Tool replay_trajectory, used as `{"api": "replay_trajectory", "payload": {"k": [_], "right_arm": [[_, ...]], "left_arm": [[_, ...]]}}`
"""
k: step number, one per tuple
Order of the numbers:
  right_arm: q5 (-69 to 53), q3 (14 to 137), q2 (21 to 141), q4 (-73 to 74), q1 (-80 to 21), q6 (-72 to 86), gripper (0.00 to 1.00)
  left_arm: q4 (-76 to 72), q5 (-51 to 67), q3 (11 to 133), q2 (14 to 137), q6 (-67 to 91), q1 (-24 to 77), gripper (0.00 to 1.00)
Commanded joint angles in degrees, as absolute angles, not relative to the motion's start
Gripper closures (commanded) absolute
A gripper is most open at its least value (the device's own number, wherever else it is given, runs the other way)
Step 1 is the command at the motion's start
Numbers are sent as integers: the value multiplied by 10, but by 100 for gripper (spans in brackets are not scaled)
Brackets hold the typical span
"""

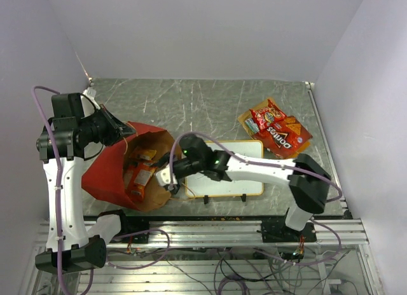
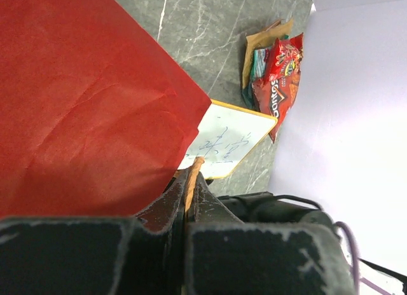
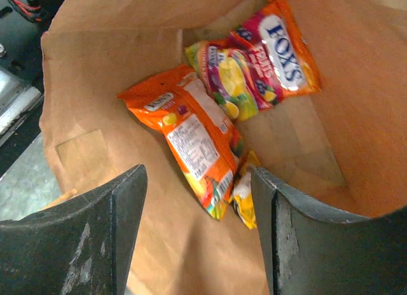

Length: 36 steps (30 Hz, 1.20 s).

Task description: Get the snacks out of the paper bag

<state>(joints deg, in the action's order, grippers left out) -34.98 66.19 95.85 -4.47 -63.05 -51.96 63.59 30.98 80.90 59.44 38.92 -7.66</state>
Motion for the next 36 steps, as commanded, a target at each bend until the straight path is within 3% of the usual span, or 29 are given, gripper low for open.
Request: {"api": "replay_trajectory", "payload": {"k": [1, 23, 25, 29, 36], "right_arm": [[-335, 703, 1017, -57, -654, -611, 34], [-146, 782, 1213, -115, -701, -745, 45], [-122, 773, 1218, -148, -702, -733, 50], [-109, 744, 1206, -203, -701, -730, 72], [-109, 744, 1163, -183, -698, -699, 86]], "left_arm": [[652, 329, 817, 593, 377, -73, 93], [678, 336, 828, 609, 354, -73, 93], [673, 340, 829, 609, 357, -73, 93], [688, 334, 849, 614, 343, -73, 93], [655, 337, 827, 600, 367, -73, 93]]}}
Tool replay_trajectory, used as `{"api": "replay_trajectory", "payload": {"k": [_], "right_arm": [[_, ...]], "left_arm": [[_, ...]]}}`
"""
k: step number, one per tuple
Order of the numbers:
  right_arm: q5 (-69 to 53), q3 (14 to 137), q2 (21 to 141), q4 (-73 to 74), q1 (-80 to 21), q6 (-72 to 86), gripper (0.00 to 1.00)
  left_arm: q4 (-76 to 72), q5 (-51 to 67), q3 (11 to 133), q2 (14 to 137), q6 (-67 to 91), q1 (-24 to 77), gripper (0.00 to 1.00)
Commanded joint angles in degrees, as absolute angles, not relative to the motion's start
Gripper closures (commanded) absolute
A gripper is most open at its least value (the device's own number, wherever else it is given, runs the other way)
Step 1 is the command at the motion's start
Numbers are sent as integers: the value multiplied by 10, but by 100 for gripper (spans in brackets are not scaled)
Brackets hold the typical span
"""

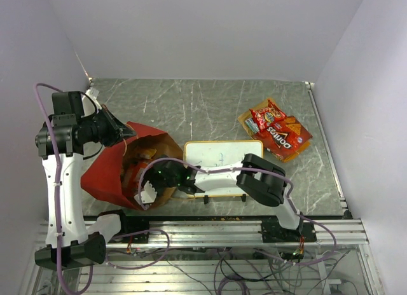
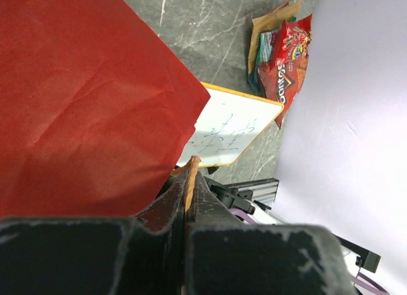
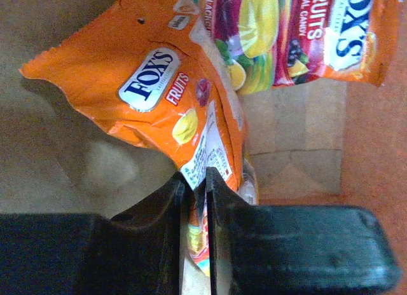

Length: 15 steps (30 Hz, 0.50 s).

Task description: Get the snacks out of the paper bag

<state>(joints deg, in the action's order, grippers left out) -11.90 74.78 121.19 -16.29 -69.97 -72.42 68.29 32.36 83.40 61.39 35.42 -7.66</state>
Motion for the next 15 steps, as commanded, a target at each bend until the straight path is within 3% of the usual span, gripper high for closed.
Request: {"api": "replay_trajectory", "payload": {"k": [1, 11, 15], "right_arm": [[-116, 742, 1145, -174, -696, -691, 87], [-208, 714, 1032, -81, -669, -600, 100], [-231, 704, 985, -49, -657, -537, 100]], "left_arm": [[647, 338, 819, 596, 374, -73, 93], [647, 314, 824, 579, 372, -73, 93], [602, 324, 786, 561, 408, -74, 93]]}}
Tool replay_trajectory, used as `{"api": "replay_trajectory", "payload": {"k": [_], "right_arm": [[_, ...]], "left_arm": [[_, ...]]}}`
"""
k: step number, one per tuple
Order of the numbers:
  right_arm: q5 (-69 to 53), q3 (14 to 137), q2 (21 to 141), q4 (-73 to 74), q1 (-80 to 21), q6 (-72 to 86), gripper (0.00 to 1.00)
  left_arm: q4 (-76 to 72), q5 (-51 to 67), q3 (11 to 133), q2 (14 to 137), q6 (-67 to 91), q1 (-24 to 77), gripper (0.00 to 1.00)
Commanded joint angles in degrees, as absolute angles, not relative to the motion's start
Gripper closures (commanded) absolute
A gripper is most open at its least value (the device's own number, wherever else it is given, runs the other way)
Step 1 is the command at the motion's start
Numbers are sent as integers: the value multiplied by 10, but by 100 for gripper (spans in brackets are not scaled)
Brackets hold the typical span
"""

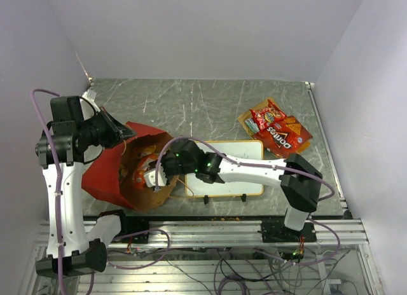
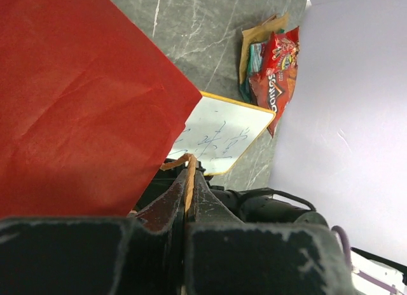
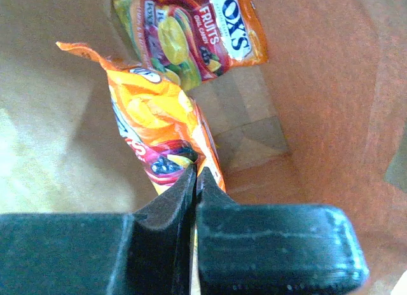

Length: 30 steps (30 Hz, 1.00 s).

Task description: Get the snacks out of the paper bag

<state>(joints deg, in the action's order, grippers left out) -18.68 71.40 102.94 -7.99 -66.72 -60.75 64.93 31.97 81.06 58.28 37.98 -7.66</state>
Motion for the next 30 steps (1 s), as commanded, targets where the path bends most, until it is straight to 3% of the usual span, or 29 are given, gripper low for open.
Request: {"api": "replay_trajectory", "payload": {"k": [1, 8, 14, 22, 30], "right_arm": [[-237, 698, 973, -56, -649, -508, 100], [-289, 664, 928, -105, -622, -404, 100], [-229, 693, 897, -153, -568, -182, 100], [-270, 633, 751, -202, -456, -76, 100], [-44, 654, 682, -160, -392, 5, 100]], "left_arm": [[596, 326, 783, 560, 411, -73, 93], [601, 316, 805, 577, 392, -73, 93], [591, 318, 808, 589, 390, -73, 93], [583, 306, 813, 596, 385, -73, 93], [577, 311, 801, 598, 385, -73, 93]]}}
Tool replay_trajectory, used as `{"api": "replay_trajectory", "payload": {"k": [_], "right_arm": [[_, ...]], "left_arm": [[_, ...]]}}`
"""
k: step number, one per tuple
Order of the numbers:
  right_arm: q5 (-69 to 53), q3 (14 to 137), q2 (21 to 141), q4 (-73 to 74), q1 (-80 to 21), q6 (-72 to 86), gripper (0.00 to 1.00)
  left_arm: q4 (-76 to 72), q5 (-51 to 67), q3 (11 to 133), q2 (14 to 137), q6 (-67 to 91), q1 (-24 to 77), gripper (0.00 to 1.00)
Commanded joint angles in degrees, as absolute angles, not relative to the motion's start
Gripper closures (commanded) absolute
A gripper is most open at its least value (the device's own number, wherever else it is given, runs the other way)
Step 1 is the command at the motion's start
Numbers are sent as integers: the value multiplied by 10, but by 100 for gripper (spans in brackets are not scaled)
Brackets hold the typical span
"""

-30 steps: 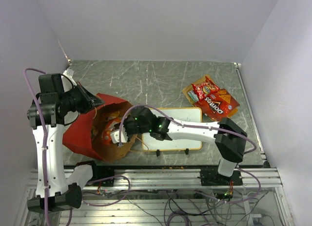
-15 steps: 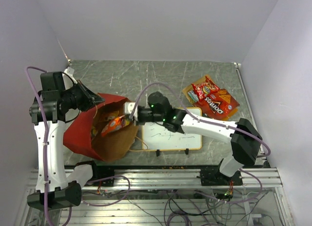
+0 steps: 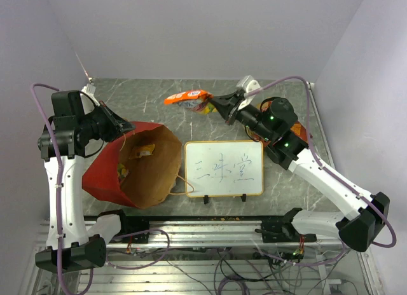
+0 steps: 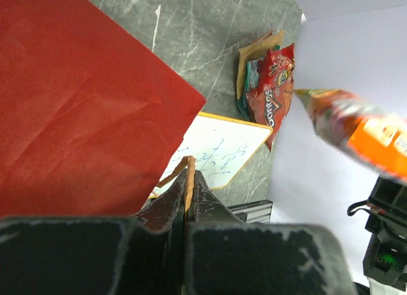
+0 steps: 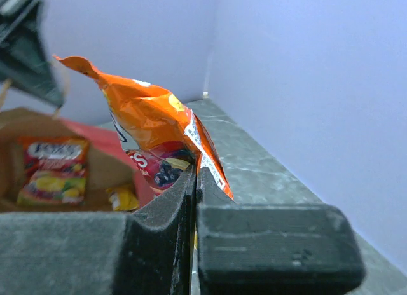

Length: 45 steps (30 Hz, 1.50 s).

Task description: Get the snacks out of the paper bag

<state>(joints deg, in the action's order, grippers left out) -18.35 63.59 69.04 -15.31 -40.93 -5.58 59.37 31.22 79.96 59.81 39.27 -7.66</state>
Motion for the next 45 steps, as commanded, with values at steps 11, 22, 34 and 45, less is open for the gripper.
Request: {"api": "replay_trajectory", "payload": {"k": [11, 22, 34, 45], "right_arm": [[385, 782, 759, 48, -353, 128, 100], [359, 829, 789, 338, -124, 351, 100], [448, 784, 811, 437, -62, 451, 100], [427, 749, 849, 414, -61, 494, 100]], "left_arm": [[580, 324, 799, 596, 387, -73, 93], [588, 340, 790, 585, 378, -73, 93], [591, 347, 788, 581, 373, -74, 93], [597, 341, 793, 577, 375, -73, 93]]}}
